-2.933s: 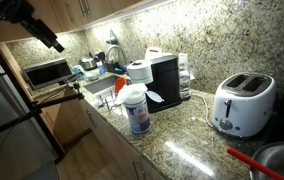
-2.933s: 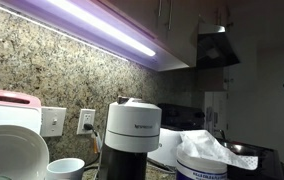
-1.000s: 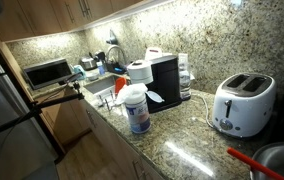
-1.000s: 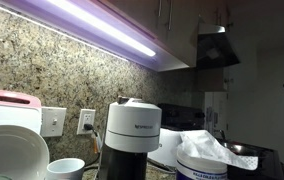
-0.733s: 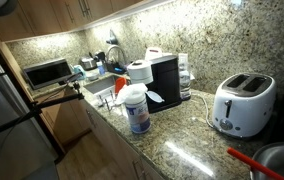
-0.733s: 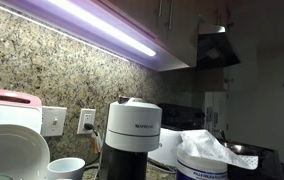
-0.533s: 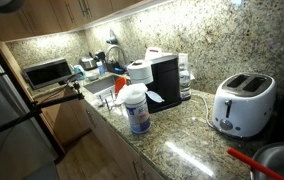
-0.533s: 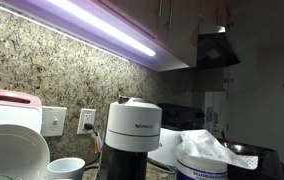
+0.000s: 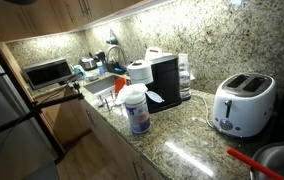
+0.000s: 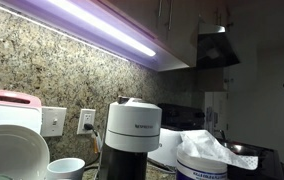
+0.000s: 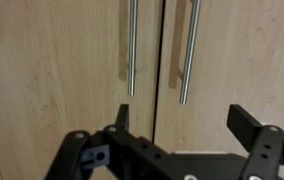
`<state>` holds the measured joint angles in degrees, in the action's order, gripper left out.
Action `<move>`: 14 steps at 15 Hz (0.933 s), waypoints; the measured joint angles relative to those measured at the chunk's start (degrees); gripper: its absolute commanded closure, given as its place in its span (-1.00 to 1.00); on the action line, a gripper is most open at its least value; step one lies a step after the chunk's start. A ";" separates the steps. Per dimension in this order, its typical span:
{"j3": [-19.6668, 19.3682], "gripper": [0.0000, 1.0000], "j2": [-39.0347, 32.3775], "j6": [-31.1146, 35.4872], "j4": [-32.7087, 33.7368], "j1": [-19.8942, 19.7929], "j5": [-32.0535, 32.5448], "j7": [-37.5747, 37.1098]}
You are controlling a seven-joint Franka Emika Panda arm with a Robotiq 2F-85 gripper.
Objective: Open the top right door of the cabinet.
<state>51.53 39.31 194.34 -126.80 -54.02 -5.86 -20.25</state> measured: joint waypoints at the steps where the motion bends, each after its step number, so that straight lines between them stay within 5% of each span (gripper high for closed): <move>1: 1.38 -1.00 -0.18 0.64 1.02 -2.32 -0.98 0.72; 3: 3.85 -1.00 -0.20 1.08 2.51 -6.32 -2.91 1.01; 14: 3.68 -1.00 -0.27 1.06 2.27 -5.21 -3.40 1.09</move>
<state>55.20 39.04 195.39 -124.53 -59.23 -9.27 -19.16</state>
